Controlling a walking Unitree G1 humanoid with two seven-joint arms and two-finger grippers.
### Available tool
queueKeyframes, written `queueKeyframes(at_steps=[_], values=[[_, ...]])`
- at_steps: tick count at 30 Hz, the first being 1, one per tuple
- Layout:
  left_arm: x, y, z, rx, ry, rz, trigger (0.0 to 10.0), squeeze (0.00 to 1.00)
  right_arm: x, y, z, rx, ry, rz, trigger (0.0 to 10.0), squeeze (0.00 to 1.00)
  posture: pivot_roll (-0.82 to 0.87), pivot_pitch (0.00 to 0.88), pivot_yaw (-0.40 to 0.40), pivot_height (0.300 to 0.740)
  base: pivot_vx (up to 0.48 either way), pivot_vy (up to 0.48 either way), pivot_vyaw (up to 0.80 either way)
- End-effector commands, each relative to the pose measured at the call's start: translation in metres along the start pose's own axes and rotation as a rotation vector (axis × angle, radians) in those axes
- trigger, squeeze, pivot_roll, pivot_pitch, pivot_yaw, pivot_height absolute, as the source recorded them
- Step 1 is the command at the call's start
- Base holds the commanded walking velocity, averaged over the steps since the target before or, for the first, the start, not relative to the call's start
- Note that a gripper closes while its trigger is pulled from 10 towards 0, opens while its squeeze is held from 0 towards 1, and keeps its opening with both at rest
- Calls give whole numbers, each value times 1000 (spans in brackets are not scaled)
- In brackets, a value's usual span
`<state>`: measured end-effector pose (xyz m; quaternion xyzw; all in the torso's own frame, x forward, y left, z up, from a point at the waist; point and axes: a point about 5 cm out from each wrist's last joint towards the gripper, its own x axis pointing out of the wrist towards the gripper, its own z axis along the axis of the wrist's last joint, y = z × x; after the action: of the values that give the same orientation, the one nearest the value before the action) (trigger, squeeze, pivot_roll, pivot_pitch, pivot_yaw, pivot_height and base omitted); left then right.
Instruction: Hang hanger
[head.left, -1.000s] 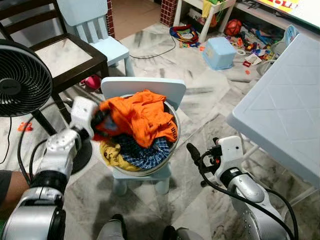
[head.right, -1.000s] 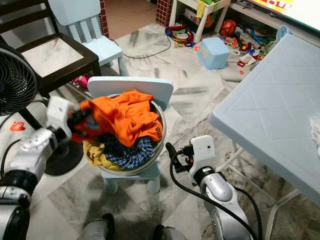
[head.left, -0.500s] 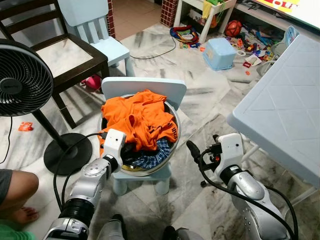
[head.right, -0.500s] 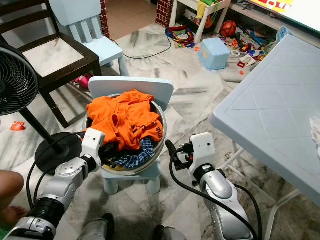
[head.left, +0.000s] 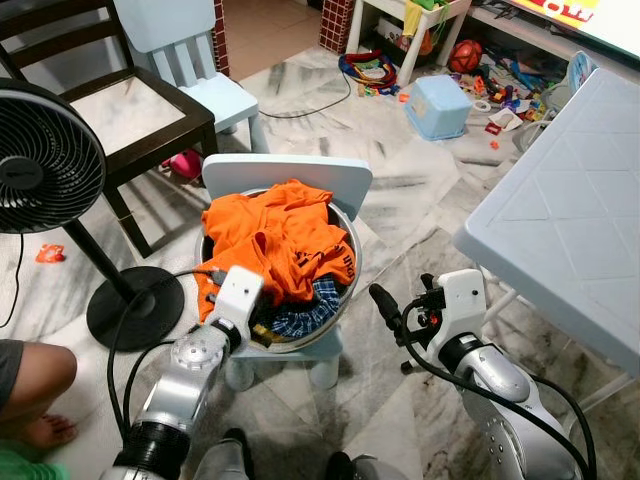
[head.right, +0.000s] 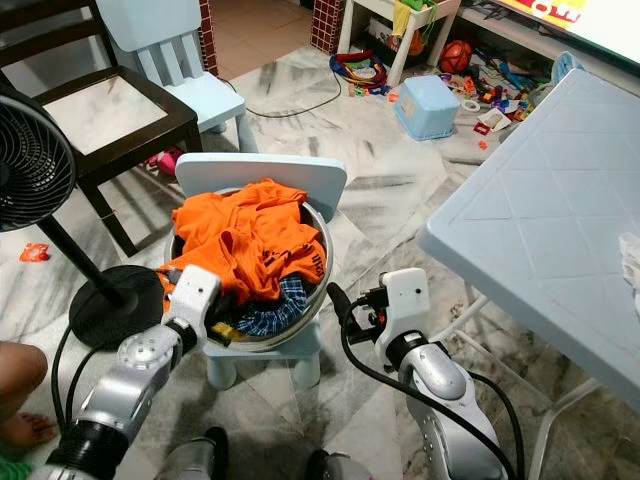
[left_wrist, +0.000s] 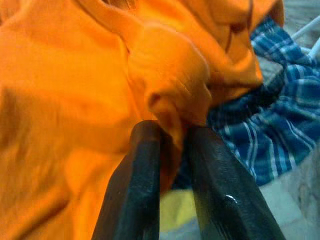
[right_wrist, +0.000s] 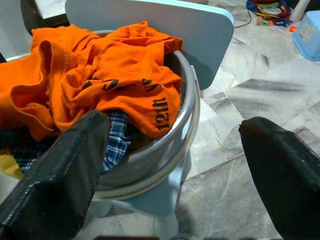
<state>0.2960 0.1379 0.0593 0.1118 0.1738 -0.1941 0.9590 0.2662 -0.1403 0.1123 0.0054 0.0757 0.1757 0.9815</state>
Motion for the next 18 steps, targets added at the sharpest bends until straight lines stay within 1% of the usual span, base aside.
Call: queueKeyframes(at_steps=[1, 5, 7, 8, 9, 10, 11, 12, 13, 18], values=[[-2, -4, 5, 27, -7, 10, 10000, 1000, -3, -5, -1, -9, 9, -11, 10000, 0, 53, 174, -103, 740, 0, 0, 0], [-10, -16, 8, 13, -3, 3, 10000, 1000, -2, -8, -2, -28, 34, -23, 10000, 0, 57, 172, -106, 740, 0, 0, 0], [-13, -14, 7, 20, 0, 33, 10000, 1000, -1, -7, -3, -33, 39, -23, 10000, 0, 55, 172, -105, 740, 0, 0, 0], [-13, -10, 9, 19, -9, 61, 10000, 1000, -1, -6, -3, -35, 41, -17, 10000, 0, 55, 173, -106, 740, 0, 0, 0], [-14, 0, 20, 15, -38, 112, 10000, 1000, -2, -4, -5, -33, 46, 2, 10000, 0, 58, 176, -108, 740, 0, 0, 0], [-14, 1, 21, 12, -40, 113, 10000, 1000, -2, -4, -5, -30, 46, 2, 10000, 0, 58, 176, -108, 740, 0, 0, 0], [-14, 1, 22, 11, -40, 112, 10000, 851, -2, -4, -5, -29, 47, 3, 10000, 0, 58, 176, -108, 740, 0, 0, 0], [-13, 2, 24, 1, -36, 111, 10000, 529, -2, -3, -5, -30, 46, 3, 10000, 0, 59, 175, -107, 740, 0, 0, 0], [-13, 2, 26, 2, -34, 106, 10000, 0, -2, -3, -5, -28, 46, 4, 10000, 0, 59, 176, -105, 740, 0, 0, 0], [-14, 0, 28, -3, -28, 96, 10000, 0, -2, -3, -4, -23, 42, 1, 10000, 0, 56, 176, -104, 740, 0, 0, 0]])
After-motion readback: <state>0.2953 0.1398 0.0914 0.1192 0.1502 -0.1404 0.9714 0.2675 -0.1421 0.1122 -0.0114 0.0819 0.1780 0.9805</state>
